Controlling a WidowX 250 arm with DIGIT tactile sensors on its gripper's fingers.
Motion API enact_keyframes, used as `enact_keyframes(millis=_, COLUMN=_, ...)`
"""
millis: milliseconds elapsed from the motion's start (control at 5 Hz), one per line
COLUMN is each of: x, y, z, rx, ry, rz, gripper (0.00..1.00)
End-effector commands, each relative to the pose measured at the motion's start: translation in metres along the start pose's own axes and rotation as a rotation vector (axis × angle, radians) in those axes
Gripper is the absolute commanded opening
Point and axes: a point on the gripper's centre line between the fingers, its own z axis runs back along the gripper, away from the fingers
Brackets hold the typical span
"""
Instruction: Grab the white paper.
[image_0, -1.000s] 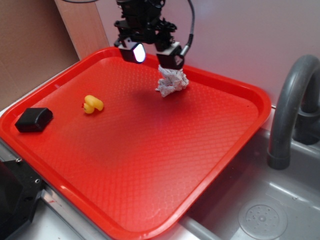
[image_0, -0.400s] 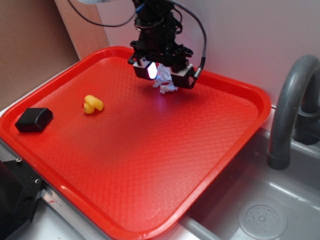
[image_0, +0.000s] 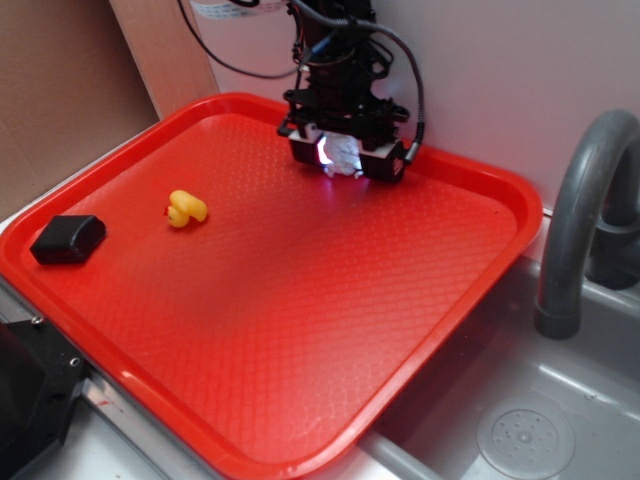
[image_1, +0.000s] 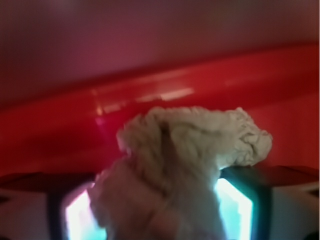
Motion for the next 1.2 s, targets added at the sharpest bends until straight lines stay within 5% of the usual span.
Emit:
enact_keyframes(millis=0, x=-0.028, y=0.000, z=0.049, rx=-0.008, ry=-0.092, rz=-0.068, gripper=0.00)
enact_keyframes(millis=200, x=-0.066, y=0.016, z=0.105, rx=-0.001, ry=0.009, rz=-0.094, gripper=0.00)
enact_keyframes(millis=400, x=-0.089, y=0.059, z=0.158, rx=0.009, ry=0.098, rz=0.078, gripper=0.00)
enact_keyframes(millis=600, x=-0.098, y=0.076, z=0.165, rx=0.015, ry=0.139, rz=0.099, gripper=0.00)
enact_keyframes(millis=1000, x=-0.095, y=0.086, z=0.161, rx=-0.081, ry=0.152, rz=0.091, gripper=0.00)
